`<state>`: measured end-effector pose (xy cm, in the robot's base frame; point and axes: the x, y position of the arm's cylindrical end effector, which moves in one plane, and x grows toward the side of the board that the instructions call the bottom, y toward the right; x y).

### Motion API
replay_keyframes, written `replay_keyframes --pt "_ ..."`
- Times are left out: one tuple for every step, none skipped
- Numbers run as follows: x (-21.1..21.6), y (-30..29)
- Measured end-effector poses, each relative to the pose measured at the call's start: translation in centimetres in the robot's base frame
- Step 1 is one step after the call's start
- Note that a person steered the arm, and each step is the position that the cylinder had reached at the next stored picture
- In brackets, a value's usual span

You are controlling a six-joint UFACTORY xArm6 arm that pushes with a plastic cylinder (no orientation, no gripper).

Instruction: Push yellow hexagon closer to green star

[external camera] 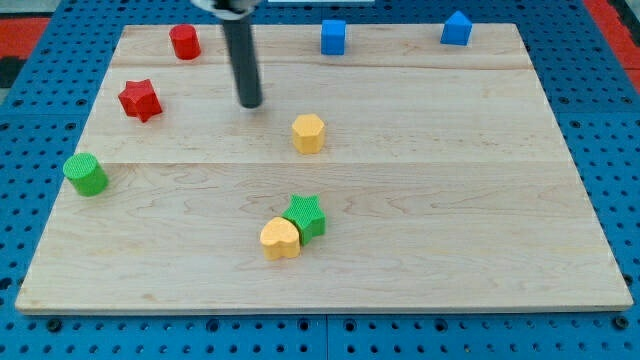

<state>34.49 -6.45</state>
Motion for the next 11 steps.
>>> replay_keyframes --pt "1.4 3.2" --pt "4.9 3.3" --pt "7.3 3.3" --pt "5.6 5.9" --pt "5.0 9.3" --pt "7.0 9.1" --pt "9.2 6.3" --pt "9.4 6.0" --pt "8.0 6.3" --pt "8.1 4.3" --pt "9.7 2.3"
